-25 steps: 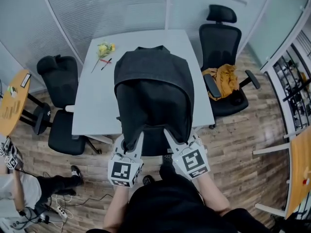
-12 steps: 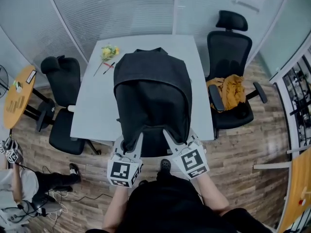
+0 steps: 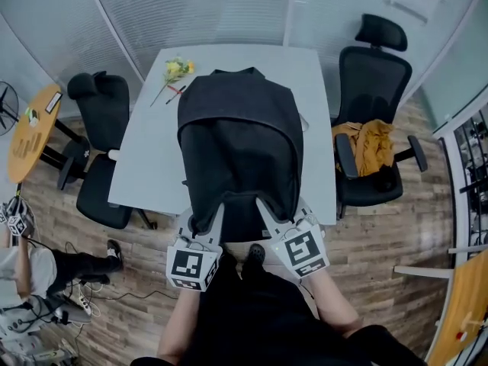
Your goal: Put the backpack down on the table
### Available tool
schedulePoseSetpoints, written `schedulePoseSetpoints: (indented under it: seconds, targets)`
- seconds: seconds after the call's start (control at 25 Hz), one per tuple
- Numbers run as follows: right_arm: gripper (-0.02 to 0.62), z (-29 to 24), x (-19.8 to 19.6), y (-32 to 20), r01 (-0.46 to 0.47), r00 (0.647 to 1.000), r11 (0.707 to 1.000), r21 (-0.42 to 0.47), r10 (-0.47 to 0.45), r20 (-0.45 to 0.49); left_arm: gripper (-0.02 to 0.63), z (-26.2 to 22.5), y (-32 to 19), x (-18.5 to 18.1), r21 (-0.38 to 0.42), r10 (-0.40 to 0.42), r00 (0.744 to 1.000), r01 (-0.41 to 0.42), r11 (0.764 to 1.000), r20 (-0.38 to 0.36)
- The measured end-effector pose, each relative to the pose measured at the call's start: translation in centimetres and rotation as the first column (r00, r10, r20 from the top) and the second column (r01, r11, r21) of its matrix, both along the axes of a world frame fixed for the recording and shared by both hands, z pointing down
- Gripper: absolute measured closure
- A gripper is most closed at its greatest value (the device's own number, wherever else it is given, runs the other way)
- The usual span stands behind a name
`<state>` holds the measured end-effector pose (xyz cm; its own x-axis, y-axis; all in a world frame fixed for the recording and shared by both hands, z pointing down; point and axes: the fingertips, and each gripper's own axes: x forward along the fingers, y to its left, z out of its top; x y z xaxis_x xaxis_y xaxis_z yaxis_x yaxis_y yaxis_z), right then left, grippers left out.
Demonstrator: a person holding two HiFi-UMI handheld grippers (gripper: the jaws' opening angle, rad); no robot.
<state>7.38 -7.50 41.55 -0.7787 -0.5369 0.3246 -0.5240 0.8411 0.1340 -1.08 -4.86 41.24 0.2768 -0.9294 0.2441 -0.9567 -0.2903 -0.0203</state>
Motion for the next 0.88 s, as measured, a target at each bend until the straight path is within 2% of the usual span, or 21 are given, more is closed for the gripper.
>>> schedulePoseSetpoints:
  seconds: [0.44, 0.88]
  targets:
    - [0.531, 1.0, -0.9, -3.2, -0.028, 0.999, 0.999, -0.021, 0.028, -0.019, 0.549, 1.1, -3.5, -1.0, -0.021, 0.022, 1.000, -0.022, 1.000, -0.013]
    - [0.531, 0.6, -4.4, -10.5, -0.096, 0.994, 0.995, 0.001, 0.095, -0.060, 0.549, 1.0, -11.4, -4.7, -0.002, 0.085, 0.995, -0.085, 0.996, -0.048]
